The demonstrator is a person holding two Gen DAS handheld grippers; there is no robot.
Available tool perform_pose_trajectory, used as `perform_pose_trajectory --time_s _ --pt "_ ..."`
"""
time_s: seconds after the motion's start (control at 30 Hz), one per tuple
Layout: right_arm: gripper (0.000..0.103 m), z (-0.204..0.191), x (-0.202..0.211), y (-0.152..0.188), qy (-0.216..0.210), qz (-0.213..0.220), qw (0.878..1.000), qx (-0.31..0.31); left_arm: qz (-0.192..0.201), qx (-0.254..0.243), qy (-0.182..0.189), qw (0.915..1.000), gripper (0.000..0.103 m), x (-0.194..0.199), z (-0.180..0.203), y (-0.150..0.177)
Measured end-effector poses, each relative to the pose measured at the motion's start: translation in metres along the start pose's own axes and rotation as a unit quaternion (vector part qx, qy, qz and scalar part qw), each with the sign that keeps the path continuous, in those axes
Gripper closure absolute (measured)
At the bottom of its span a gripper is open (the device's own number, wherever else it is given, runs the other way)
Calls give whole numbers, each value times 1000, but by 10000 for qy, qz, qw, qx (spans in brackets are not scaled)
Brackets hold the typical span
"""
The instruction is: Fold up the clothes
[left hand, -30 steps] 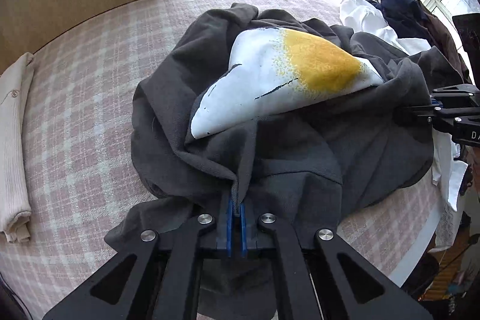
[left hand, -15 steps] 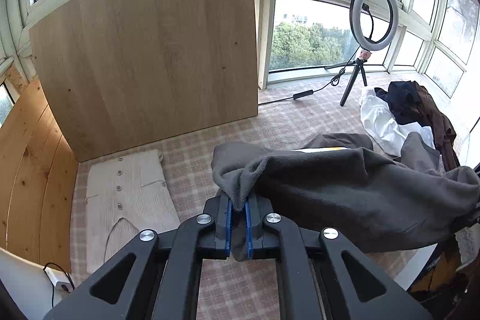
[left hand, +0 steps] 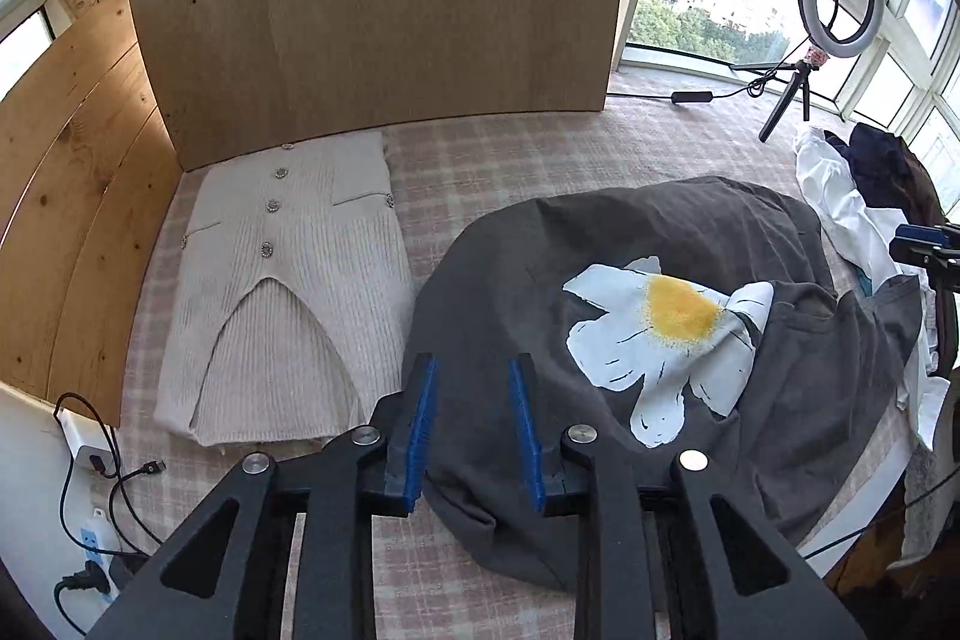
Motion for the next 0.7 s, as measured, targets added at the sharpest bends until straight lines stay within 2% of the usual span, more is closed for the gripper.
perform_pose_trajectory --time_s 0.03,0.1,0.2,0.33,0.57,0.7 --pt "62 5 -6 -11 45 88 9999 -32 22 28 -31 10000 65 -3 3 -6" --pt "62 16 -18 -33 135 263 9995 -95 59 83 -95 9999 64 -9 8 -17" --pt "61 22 -45 -48 120 126 9998 -97 -123 155 -217 9996 64 -25 13 -21" --pt "61 23 -71 -57 68 14 10000 31 -401 160 -398 9983 59 -40 12 -15" --pt "56 37 -112 -72 137 -107 9995 246 -773 469 -494 9947 58 -69 -6 -8" --pt "56 47 -133 -76 -155 -225 9990 367 -887 458 -421 9941 58 -84 -10 -8"
Point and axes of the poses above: each gripper's, at about its wrist camera, not at the fingertips, and x roughly against the way its jaws point, z to its right, y to its underside, the point moved 6 cm from there along -x, roughly the way its jaws point, and after that the axes turned 10 degrees about -x, right-handed, at the moved point
